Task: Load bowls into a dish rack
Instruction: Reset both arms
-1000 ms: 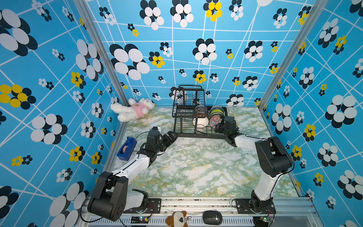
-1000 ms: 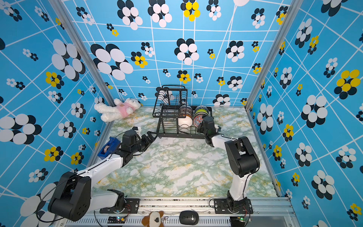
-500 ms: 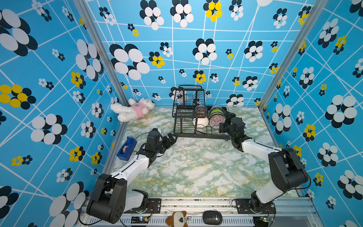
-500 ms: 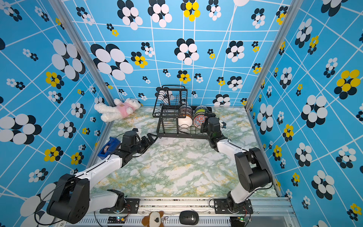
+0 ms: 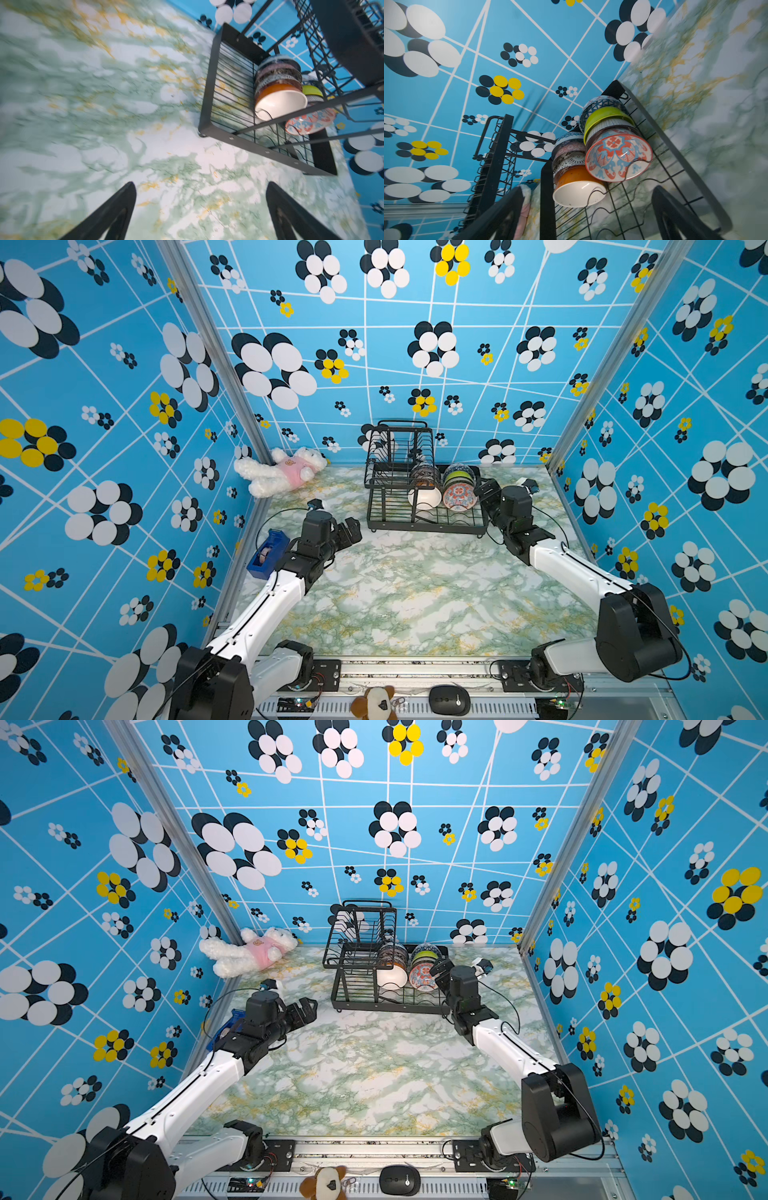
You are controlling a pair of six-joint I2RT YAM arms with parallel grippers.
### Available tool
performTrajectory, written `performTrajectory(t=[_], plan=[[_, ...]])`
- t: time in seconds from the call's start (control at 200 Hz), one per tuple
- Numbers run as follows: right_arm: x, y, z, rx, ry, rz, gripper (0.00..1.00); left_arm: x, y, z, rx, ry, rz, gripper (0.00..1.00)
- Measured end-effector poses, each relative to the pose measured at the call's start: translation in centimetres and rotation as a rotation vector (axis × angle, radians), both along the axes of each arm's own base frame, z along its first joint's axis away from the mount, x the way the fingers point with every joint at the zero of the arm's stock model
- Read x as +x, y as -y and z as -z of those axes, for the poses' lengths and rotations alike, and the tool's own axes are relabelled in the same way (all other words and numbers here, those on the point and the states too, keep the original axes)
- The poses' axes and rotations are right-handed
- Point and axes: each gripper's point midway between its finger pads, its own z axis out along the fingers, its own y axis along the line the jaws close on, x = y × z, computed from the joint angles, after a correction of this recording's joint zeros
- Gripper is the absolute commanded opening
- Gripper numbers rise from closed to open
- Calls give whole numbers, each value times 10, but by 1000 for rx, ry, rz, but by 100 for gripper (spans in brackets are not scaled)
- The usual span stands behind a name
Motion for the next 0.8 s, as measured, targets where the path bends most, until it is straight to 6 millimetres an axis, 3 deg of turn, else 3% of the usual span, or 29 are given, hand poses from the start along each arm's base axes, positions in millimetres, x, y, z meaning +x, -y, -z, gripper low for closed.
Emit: performTrajectory(t=[0.135,0.23,0.365,0.565,0.655,0.8], plan=[[-23,42,5,-119,-18,84,99,-4,-48,8,208,86,-182,99],[-47,72,25,-220,-53,153,99,-12,-79,32,363,105,-275,99],[-70,93,53,-400,-111,192,99,-14,-111,58,568,61,-346,99],[-78,111,66,-646,-159,211,99,2,-133,72,673,34,-376,99],[-76,115,72,-749,-168,211,99,11,-133,77,683,26,-351,99],[-82,122,93,-893,-192,199,99,23,-130,68,666,54,-332,99]])
